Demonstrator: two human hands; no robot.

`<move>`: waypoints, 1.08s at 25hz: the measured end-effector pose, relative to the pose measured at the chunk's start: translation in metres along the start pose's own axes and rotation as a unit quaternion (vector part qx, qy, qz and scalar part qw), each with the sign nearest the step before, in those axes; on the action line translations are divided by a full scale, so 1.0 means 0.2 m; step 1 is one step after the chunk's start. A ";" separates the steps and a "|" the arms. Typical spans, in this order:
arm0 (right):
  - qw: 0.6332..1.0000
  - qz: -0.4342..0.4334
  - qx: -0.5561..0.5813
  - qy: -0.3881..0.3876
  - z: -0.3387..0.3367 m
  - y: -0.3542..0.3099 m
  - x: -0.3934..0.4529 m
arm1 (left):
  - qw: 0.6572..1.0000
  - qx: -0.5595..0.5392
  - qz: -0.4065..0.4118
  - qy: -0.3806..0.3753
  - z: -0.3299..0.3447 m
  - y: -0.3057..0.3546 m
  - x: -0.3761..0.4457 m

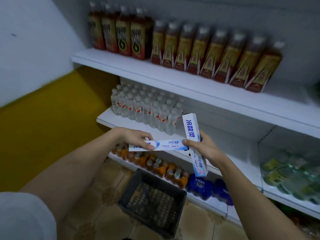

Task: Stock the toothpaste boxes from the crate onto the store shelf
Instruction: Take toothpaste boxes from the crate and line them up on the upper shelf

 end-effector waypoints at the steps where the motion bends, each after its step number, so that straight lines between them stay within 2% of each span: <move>1: 1.000 -0.013 -0.006 0.007 -0.02 -0.07 -0.02 | 1.000 0.001 0.009 0.007 -0.07 0.02 -0.03; 5: 0.994 -0.083 -0.043 0.056 -0.11 -0.45 -0.12 | 0.994 -0.044 0.075 0.071 -0.46 0.11 -0.23; 8: 0.982 -0.125 -0.092 0.112 -0.20 -0.76 -0.20 | 0.976 -0.074 0.152 0.140 -0.78 0.23 -0.46; 10: 0.974 -0.152 -0.086 0.141 -0.25 -0.93 -0.29 | 0.958 -0.094 0.210 0.171 -0.94 0.36 -0.63; 12: 0.972 -0.183 -0.056 0.140 -0.27 -1.08 -0.37 | 0.925 -0.168 0.292 0.177 -1.02 0.49 -0.80; 15: 0.973 -0.202 -0.029 0.111 -0.24 -1.24 -0.47 | 0.851 -0.310 0.407 0.121 -1.03 0.66 -0.98; 16: 0.974 -0.202 -0.027 0.102 -0.22 -1.28 -0.49 | 0.839 -0.326 0.422 0.104 -1.01 0.71 -1.01; 24: 0.980 -0.178 -0.023 0.090 -0.09 -1.35 -0.51 | 0.853 -0.280 0.438 0.043 -0.87 0.80 -1.01; 27: 0.975 -0.172 -0.062 0.123 -0.14 -1.42 -0.51 | 0.860 -0.247 0.437 0.089 -0.94 0.84 -1.02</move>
Point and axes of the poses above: each hand's wrist, its own x-axis towards the middle knuckle, its own z-axis out of the palm, y = z × x, the point moved 5 cm from there along x, towards the middle knuckle
